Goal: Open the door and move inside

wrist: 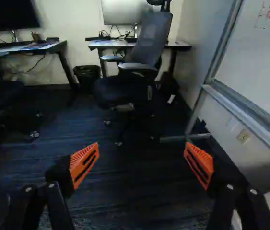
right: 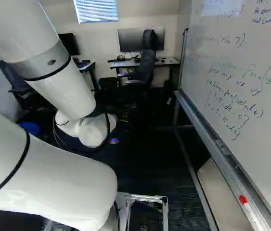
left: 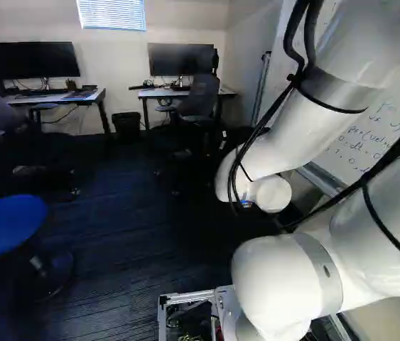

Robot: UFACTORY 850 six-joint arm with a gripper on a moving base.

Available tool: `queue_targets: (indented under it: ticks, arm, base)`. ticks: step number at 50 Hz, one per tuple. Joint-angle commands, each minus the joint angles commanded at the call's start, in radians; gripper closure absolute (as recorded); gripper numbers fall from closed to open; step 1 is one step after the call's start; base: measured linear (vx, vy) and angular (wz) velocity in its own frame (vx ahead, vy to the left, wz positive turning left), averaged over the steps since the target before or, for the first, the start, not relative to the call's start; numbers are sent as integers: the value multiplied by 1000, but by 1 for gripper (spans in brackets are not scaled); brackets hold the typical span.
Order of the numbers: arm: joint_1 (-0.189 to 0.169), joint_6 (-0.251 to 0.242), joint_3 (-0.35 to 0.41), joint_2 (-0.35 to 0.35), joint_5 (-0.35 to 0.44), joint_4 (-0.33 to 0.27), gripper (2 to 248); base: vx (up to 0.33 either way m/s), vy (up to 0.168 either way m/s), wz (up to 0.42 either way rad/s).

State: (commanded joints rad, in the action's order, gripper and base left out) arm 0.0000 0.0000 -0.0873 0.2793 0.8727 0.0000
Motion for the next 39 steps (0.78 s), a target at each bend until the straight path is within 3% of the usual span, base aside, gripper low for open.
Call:
queue_targets:
  ticks: [39]
  arm:
    - [0, 0, 0, 0, 0, 0, 3]
  base:
    - [-2, 0, 0]
